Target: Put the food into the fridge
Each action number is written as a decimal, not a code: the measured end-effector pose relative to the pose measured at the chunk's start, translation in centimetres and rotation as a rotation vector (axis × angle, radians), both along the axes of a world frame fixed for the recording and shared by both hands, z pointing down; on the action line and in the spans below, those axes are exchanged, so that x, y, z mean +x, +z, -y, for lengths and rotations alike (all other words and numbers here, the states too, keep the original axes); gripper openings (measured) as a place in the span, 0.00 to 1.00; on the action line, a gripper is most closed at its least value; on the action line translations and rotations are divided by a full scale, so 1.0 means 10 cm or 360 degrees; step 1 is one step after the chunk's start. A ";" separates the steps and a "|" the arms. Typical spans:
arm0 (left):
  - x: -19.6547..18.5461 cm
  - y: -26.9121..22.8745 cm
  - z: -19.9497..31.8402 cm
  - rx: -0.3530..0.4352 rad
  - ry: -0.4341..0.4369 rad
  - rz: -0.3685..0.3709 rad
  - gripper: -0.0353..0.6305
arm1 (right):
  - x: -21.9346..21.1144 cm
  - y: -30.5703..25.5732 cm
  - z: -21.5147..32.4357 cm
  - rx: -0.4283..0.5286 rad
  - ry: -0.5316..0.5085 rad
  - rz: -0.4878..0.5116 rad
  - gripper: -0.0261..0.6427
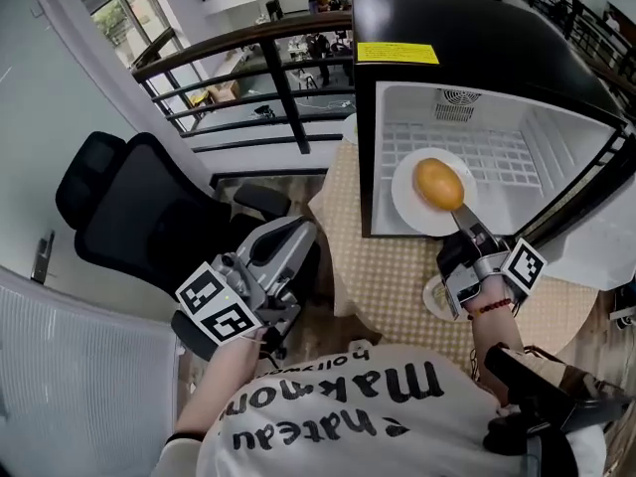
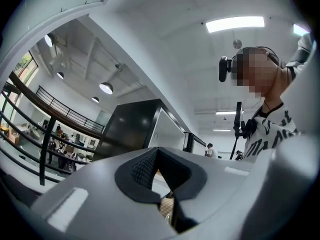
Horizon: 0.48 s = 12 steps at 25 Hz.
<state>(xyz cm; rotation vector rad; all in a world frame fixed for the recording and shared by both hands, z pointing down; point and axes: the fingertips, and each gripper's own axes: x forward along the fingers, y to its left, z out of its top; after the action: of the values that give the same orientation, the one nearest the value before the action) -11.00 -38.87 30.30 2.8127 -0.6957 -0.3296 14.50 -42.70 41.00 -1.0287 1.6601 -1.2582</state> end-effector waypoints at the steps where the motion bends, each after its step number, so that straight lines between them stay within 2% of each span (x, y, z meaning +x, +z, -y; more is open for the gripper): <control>1: 0.00 0.02 0.05 -0.0007 0.0013 -0.0006 0.06 | 0.01 0.02 0.03 -0.0013 0.0017 -0.0006 0.09; 7: 0.10 0.07 0.36 -0.0017 -0.0030 -0.0063 0.06 | 0.07 0.10 0.15 -0.0055 0.0060 0.0009 0.09; 10: 0.19 0.19 0.46 -0.0068 -0.0024 -0.0052 0.06 | 0.10 0.13 0.12 -0.0085 0.0124 0.0033 0.09; 12: 0.23 0.22 0.49 -0.0058 -0.0008 -0.0039 0.06 | 0.09 0.15 0.09 -0.0109 0.0173 0.0033 0.09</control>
<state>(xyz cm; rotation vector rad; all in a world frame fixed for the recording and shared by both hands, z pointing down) -8.73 -43.75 32.49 2.7680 -0.6966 -0.3484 15.44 -43.64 42.46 -1.1283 1.5340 -1.2572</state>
